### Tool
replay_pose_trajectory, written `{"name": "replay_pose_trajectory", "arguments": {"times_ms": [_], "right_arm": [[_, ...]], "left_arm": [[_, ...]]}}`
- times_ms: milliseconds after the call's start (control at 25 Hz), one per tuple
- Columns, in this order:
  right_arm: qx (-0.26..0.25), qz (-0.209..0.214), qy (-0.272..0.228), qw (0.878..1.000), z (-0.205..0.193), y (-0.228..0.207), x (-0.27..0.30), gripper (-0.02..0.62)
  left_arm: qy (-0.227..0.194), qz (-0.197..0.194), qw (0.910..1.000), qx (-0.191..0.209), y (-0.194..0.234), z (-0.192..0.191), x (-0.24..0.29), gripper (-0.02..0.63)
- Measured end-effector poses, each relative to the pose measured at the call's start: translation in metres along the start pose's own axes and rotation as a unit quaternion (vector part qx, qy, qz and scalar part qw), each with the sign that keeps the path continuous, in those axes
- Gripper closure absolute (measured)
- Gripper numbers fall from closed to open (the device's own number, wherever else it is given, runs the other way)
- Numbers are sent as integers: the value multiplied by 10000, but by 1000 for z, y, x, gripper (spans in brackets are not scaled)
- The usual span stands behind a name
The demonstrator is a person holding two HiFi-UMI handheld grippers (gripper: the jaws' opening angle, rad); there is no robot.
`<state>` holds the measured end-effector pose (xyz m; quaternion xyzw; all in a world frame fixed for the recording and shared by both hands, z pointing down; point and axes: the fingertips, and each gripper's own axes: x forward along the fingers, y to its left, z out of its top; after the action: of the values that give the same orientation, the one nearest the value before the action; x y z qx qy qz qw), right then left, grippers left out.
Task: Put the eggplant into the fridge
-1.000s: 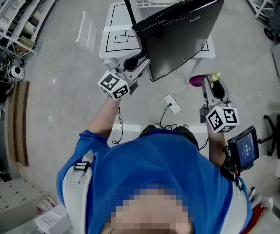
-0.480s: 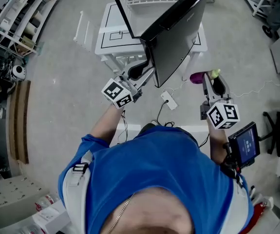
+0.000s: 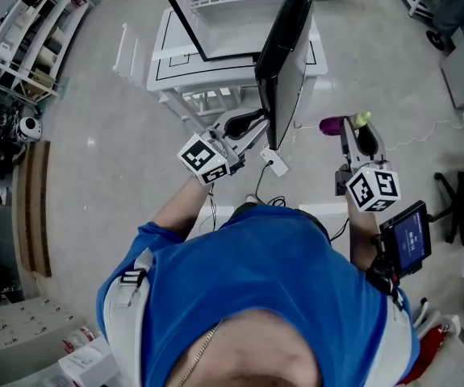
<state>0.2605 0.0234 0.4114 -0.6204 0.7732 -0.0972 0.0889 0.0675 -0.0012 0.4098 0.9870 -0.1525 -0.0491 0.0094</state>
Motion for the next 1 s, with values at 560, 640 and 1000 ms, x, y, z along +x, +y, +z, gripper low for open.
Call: {"name": "replay_pose_trajectory", "arguments": {"times_ms": [560,640,1000], "right_arm": [[40,-417,-63,9991,0,-46,-63,431],[54,-446,-73,9990,-1,-51,-70,431],[93,-353,-56,9993,0,-65,-98,431]], "left_arm": [[-52,-844,9962,-189,-66,-14,86,560],[-57,-900,9956,-235,-70,-17,96,565],[-12,-546,9976,-416,-80,-26,119,583]]}}
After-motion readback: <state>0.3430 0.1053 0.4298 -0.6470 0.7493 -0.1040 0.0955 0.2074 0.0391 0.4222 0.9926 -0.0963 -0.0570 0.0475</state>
